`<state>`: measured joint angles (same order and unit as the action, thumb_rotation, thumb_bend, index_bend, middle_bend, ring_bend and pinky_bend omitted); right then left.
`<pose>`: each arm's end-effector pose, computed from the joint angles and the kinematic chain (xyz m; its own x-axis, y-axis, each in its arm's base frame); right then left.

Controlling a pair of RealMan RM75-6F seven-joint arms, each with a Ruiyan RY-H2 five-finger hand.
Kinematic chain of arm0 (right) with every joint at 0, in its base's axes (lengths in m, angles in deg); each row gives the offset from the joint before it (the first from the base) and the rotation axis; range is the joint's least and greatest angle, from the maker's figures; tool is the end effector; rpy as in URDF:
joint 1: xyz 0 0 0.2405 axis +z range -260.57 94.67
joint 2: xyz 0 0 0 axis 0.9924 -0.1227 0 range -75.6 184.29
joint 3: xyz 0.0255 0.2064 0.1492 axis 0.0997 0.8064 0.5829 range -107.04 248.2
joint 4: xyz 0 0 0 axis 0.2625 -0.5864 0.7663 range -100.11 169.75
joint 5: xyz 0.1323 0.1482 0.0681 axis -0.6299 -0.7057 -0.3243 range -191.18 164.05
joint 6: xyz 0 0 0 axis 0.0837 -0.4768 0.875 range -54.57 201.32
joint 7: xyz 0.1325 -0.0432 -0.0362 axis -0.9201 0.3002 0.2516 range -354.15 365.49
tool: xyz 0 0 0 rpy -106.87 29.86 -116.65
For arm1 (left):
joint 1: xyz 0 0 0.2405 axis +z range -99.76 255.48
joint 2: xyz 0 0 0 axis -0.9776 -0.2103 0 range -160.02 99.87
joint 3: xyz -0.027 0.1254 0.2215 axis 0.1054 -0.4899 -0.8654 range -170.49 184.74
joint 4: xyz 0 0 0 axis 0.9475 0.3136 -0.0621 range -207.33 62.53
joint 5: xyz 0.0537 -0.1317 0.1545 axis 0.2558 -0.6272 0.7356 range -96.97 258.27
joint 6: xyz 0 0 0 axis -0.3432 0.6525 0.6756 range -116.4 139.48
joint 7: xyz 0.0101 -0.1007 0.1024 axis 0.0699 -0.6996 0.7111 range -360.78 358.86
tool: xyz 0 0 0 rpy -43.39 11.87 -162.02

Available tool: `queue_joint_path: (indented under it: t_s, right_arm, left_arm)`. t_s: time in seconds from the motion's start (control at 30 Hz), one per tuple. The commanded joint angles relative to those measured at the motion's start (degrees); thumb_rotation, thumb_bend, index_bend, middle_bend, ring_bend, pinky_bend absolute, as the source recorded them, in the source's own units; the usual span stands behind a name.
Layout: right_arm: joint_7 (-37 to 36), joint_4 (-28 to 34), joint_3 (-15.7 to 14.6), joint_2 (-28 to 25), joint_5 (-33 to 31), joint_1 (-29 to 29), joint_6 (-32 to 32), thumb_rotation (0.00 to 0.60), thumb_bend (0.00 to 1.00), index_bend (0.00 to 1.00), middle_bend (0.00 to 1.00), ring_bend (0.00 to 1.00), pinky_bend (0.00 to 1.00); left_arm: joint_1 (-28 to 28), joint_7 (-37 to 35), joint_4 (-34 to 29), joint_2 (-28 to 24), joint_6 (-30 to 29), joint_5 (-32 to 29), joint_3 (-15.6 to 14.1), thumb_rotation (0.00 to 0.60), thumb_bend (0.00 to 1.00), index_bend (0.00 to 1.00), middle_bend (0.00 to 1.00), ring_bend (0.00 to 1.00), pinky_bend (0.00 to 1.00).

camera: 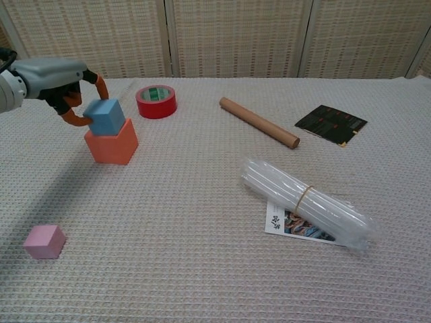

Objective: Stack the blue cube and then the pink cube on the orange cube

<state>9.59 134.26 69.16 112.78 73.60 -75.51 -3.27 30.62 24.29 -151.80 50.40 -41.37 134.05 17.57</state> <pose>-0.2979 -0.1739 0.1488 0.4451 -0.2015 0.8725 -0.8953 -0.0806 0.4381 -0.1783 0.4008 0.0487 0.5981 0.1673 0.7838 0.7952 -0.2454 -0.5545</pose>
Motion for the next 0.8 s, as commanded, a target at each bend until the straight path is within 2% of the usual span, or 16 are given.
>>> queue_joint_path:
  t_s: [0.03, 0.33, 0.5, 0.67, 0.8]
  right_arm:
    - [0.1, 0.2, -0.1, -0.1, -0.1, 0.0, 0.2, 0.600, 0.18, 0.00, 0.00, 0.00, 0.00]
    - [0.7, 0.4, 0.0, -0.1, -0.3, 0.0, 0.6, 0.600, 0.18, 0.00, 0.00, 0.00, 0.00]
    - [1.0, 0.6, -0.1, -0.1, -0.2, 0.0, 0.7, 0.600, 0.18, 0.00, 0.00, 0.00, 0.00]
    - [0.9, 0.6, -0.1, -0.2, -0.2, 0.1, 0.8, 0.600, 0.18, 0.00, 0.00, 0.00, 0.00]
    - [0.5, 0.7, -0.2, -0.4, 0.8, -0.2, 0.1, 0.600, 0.18, 0.00, 0.00, 0.00, 0.00]
  left_arm:
    - [-0.1, -0.1, -0.2, -0.4, 0.4, 0.3, -0.2, 0.600, 0.32, 0.35, 1.00, 1.00, 1.00]
    - [0.2, -1.2, -1.4, -1.4, 0.4, 2.4, -0.7, 0.600, 0.32, 0.13, 1.00, 1.00, 1.00]
    - [0.9, -2.2, -2.8, -2.0, -0.9, 4.0, -0.7, 0.600, 0.32, 0.07, 1.00, 1.00, 1.00]
    - [4.9, -5.6, -10.7, -6.2, -6.0, 9.7, -2.5, 0.600, 0.32, 0.07, 1.00, 1.00, 1.00]
    - [12.1, -11.1, -17.4, -9.5, -14.1, 16.5, -6.4, 0.600, 0.32, 0.07, 1.00, 1.00, 1.00]
